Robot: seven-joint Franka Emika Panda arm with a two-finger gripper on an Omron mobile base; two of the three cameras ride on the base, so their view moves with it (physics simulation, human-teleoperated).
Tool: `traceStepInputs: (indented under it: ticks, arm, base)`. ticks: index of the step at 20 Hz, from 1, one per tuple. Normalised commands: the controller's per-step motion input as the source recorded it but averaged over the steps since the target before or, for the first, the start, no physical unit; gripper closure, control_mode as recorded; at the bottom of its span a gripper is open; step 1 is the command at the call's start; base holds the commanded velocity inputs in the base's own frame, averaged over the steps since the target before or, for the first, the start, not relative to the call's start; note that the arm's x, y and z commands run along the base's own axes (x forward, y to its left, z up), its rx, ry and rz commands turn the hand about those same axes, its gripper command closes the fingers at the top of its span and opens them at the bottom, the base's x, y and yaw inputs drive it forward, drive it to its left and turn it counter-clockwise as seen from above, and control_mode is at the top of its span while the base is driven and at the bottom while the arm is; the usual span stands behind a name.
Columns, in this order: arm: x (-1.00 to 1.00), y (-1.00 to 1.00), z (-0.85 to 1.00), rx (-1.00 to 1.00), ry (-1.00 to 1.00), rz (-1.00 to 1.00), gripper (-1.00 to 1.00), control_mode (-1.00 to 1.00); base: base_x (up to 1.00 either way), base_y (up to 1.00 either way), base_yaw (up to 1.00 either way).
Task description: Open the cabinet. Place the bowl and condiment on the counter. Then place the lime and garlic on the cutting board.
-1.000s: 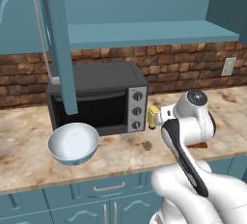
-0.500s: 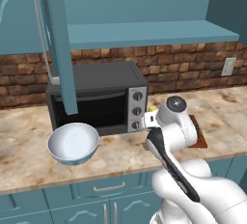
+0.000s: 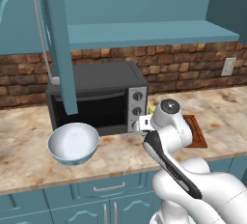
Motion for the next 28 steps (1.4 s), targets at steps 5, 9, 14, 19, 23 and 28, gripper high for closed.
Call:
traceStepInputs:
  ticks: [5,9,14,19,23,28]
  arm:
    - [0.38,0.07,-0.58,0.01,0.04,0.0,-1.0,-1.0]
    - [0.47,0.01,-0.8,0.0,0.03,0.0,-1.0,-1.0]
    - [0.19,0.0,-0.78,0.0,0.0,0.0,-1.0,-1.0]
    - [0.0,0.0,-0.62,0.01,0.0,0.0,-1.0,-1.0]
    - [-0.01,-0.11,-0.52,0.02,0.0,0.0,-1.0,-1.0]
    - [-0.11,-0.25,-0.46,0.02,0.0,0.0,-1.0,-1.0]
  base:
    - [0.0,0.0,0.0]
    - [0.0,0.0,0.0]
    - [0.0,0.0,0.0]
    - [0.0,0.0,0.0]
    - [0.0,0.0,0.0]
    - [0.0,0.0,0.0]
